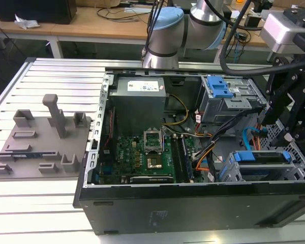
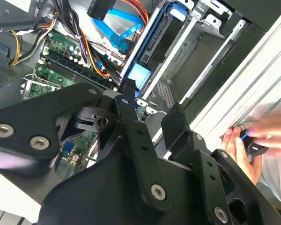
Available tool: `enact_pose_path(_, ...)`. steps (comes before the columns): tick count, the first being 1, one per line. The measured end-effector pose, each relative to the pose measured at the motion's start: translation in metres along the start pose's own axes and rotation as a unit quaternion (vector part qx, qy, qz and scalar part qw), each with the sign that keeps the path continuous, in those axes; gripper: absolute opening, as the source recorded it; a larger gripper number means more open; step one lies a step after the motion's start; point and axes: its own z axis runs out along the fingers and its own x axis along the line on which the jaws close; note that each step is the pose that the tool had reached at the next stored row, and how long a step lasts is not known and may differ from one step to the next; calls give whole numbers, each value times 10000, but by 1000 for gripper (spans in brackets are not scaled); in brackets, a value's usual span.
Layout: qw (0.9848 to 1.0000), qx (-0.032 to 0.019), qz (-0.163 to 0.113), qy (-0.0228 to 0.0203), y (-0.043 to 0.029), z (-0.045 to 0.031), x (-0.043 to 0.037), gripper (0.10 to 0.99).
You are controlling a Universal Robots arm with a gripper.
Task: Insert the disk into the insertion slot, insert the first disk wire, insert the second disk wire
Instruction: 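Insert the disk into the insertion slot, then insert the first disk wire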
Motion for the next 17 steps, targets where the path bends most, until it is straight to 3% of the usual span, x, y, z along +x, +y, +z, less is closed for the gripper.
enact_pose_path(14,10000,0,0,2,0,12,0,502)
enact_pose_path(16,10000,0,0,25,0,11,-7,502)
enact_pose_path(17,9999,1,-1,104,0,11,-44,502)
